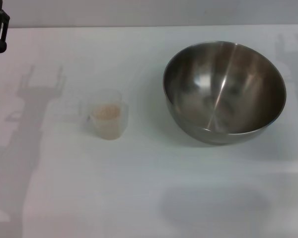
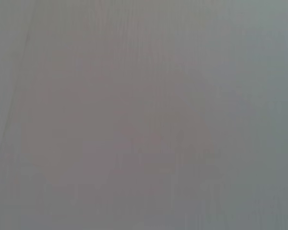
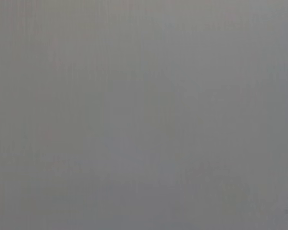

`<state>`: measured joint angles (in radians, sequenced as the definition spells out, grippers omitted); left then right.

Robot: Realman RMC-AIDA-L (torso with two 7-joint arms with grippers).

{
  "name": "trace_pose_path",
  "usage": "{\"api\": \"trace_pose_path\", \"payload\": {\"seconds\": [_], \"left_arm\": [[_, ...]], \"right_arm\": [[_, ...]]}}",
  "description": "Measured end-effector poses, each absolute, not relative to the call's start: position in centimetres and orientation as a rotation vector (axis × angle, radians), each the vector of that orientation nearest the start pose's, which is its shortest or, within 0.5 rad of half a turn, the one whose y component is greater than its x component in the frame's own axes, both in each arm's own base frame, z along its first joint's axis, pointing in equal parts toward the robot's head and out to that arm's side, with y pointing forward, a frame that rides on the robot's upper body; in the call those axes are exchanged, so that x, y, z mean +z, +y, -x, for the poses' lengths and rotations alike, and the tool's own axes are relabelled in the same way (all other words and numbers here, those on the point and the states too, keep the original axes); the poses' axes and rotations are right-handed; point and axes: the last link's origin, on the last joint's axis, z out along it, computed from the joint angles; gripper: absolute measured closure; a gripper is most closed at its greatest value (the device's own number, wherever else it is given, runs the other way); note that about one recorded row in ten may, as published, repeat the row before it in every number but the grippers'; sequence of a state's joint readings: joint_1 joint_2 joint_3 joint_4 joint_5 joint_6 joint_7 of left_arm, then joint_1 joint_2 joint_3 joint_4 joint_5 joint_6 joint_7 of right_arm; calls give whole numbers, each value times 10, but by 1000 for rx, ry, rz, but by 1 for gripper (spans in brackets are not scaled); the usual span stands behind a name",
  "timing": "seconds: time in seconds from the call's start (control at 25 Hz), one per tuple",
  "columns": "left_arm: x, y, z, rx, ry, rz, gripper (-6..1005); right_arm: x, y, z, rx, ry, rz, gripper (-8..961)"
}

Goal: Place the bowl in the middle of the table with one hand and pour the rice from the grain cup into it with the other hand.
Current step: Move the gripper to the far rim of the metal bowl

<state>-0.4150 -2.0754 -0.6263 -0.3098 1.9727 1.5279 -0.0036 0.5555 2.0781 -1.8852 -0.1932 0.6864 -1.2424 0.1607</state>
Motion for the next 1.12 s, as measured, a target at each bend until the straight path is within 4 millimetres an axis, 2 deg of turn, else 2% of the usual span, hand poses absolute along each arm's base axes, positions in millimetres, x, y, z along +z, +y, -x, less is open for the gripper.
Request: {"api": "trace_pose_path", "payload": {"seconds": [0.8,1.12], "left_arm": [[8,310,279,-983,-299,1365,282],[9,310,279,-986,-295,1362,282]], "right_arm": [[32,379,-283,916,439,1363,456],[30,381,-274,918,380,1430,448]]}}
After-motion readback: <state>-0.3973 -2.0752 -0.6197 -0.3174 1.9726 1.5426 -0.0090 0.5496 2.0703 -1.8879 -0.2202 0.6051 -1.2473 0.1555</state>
